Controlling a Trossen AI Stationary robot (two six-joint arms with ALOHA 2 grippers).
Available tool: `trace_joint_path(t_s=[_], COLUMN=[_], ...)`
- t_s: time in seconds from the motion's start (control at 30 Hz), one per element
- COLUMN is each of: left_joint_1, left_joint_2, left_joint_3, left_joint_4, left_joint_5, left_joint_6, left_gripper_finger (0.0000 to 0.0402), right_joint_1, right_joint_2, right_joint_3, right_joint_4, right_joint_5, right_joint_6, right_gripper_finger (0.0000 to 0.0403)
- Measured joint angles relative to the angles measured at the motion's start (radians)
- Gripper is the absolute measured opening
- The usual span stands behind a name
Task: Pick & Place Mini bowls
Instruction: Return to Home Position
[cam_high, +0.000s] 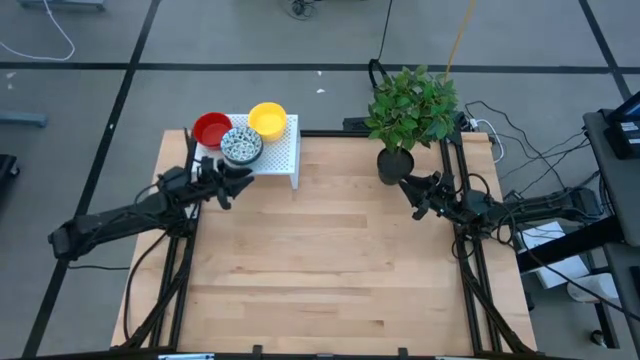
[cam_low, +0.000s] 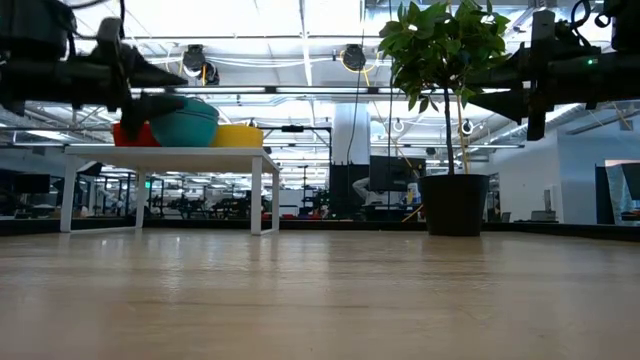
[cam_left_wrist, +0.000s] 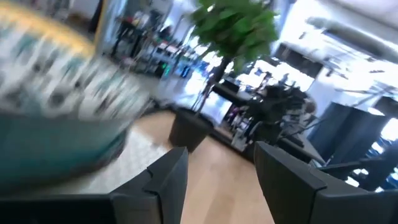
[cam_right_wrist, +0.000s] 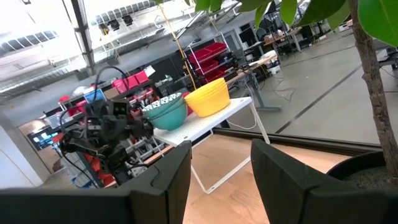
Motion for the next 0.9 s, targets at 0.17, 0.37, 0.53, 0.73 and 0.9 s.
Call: trace_joint_path(t_s=[0.17,0.37,0.53,0.73,0.9], left_joint_1=[0.0,0.0,0.0,0.0,0.0], left_joint_2=[0.0,0.0,0.0,0.0,0.0], left_joint_3=[-0.045,-0.048,-0.048,-0.048,-0.048], left_joint_4=[-0.004,-0.005,-0.007,-0.007,-0.006], left_joint_5=[-0.023,-0.026,-0.025,-0.025,-0.026], left_joint_6=[-0.069,-0.06,-0.045,-0.043,-0.044], left_gripper_finger=[0.0186,0.0186,0.0186,0.0186,0.0186], right_joint_1=[0.0,0.0,0.0,0.0,0.0], right_joint_2=[0.0,0.0,0.0,0.0,0.0], right_joint_3=[0.0,0.0,0.0,0.0,0.0], right_joint_4=[0.0,0.0,0.0,0.0,0.0], right_joint_5=[0.0,0.0,0.0,0.0,0.0], right_joint_6=[0.0,0.0,0.0,0.0,0.0], right_gripper_finger=[0.0155,0.0155,0.0155,0.0155,0.0155])
